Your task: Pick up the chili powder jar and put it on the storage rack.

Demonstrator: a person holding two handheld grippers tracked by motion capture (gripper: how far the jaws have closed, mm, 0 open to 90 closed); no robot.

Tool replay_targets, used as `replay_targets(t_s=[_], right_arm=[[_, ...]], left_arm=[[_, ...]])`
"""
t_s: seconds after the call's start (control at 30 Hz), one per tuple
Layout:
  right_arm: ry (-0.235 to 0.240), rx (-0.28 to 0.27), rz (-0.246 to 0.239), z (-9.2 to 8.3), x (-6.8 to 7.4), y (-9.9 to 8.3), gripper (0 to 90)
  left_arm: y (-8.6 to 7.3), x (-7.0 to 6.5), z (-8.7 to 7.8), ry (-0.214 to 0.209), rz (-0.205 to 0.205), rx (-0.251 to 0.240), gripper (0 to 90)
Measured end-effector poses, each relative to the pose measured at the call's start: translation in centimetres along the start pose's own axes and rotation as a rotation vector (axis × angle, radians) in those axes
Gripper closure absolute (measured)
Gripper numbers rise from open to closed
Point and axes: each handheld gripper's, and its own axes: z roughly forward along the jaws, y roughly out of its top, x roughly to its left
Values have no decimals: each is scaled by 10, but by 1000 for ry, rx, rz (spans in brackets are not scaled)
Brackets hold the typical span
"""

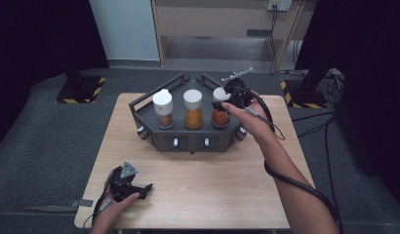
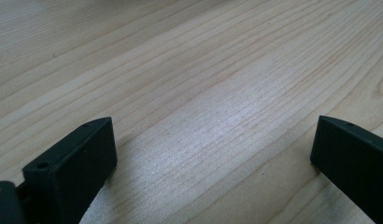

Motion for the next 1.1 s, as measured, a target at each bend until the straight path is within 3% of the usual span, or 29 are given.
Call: replay_targets(t_s=[0.53,1.1], right_arm=[[9,1,13,6,-3,-4,340],[17,-36,40,6,-7,-14,315]], left_arm=[[0,0,0,0,0,0,0],[0,0,0,0,0,0,0]])
